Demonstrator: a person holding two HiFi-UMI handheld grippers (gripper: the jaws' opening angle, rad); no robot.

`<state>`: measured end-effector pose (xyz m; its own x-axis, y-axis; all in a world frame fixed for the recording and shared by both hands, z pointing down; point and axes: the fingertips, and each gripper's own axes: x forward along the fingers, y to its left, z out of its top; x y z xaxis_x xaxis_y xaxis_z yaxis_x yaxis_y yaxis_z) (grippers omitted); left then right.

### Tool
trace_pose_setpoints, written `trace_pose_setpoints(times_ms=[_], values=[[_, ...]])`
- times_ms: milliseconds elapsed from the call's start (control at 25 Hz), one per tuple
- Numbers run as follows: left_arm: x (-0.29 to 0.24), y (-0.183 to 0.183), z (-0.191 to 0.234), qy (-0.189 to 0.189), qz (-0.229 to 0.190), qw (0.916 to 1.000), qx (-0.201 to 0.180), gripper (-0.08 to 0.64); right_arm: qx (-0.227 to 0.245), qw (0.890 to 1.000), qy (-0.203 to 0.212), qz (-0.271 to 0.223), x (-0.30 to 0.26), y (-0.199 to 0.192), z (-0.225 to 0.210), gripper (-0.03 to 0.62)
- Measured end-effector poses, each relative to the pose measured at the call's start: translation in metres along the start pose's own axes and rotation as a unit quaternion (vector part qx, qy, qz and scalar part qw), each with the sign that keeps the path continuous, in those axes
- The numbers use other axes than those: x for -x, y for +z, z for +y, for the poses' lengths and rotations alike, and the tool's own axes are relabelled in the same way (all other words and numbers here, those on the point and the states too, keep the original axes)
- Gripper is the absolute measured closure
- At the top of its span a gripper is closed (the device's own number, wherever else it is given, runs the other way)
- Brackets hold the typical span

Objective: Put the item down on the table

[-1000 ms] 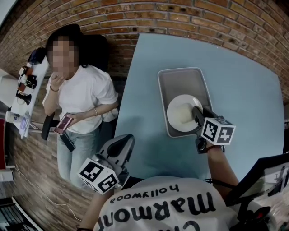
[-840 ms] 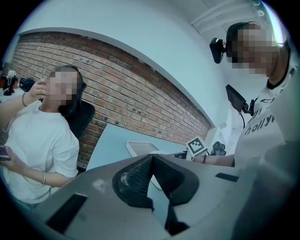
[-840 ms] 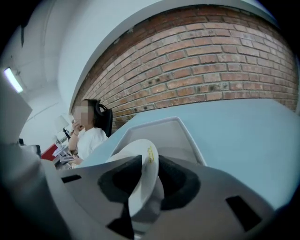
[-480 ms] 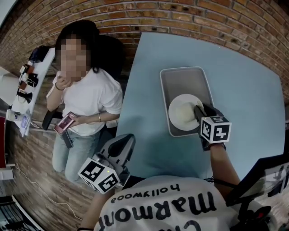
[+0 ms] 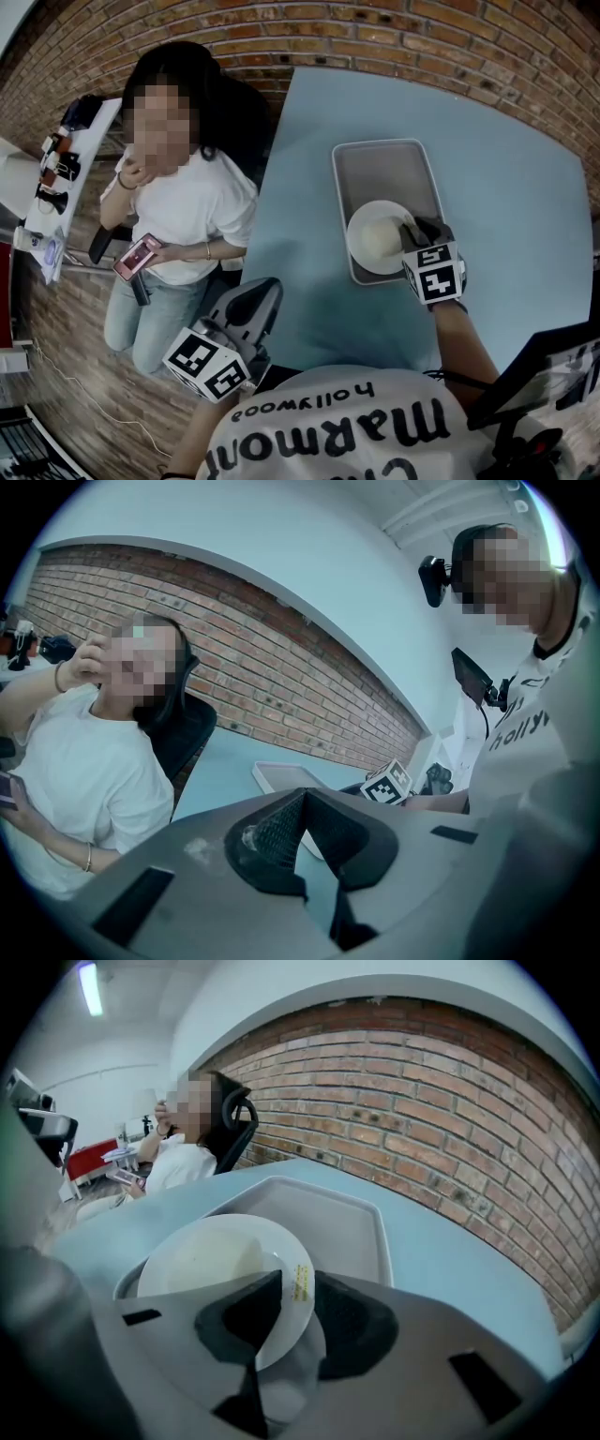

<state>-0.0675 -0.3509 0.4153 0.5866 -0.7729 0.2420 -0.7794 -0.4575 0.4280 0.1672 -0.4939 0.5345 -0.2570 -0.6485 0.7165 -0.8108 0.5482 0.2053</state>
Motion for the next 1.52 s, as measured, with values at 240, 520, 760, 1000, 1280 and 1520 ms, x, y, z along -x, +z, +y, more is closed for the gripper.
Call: trace_pose_setpoints(times_ms=[240,520,760,1000,1280,1520], values=[[0.002,-0.001,-0.002,0.001,0.001,1.0,-0.003,0.554,0.011,1.0,-0.001,-0.006,0.004,0.0,0.0,0.482],[0.004,0.001,-0.007,-0.003,-0.001,0.9999,-0.011,0.554,-0.088,0.99,0.063,-0.09,0.036,0.023,0.004,0.483],[0.007,0.018,-0.026,-0.01,-0.048,0.9974,-0.051,0.554,-0.117,0.961,0.134,-0.211,0.102,0.055,0.012,0.491],[0.005,0.019,-0.056,-0.03,-0.054,0.9957,-0.069,0.554,-0.051,0.963,0.124,-0.232,0.161,0.046,0.017,0.556],[0.015,0.011,-0.092,-0.04,-0.062,0.9941,-0.08,0.554,-0.076,0.96,0.124,-0.238,0.2,0.012,0.015,0.574],[0.028,0.005,-0.116,-0.04,-0.072,0.9927,-0.088,0.554,-0.101,0.955,0.136,-0.245,0.224,-0.008,0.021,0.574]])
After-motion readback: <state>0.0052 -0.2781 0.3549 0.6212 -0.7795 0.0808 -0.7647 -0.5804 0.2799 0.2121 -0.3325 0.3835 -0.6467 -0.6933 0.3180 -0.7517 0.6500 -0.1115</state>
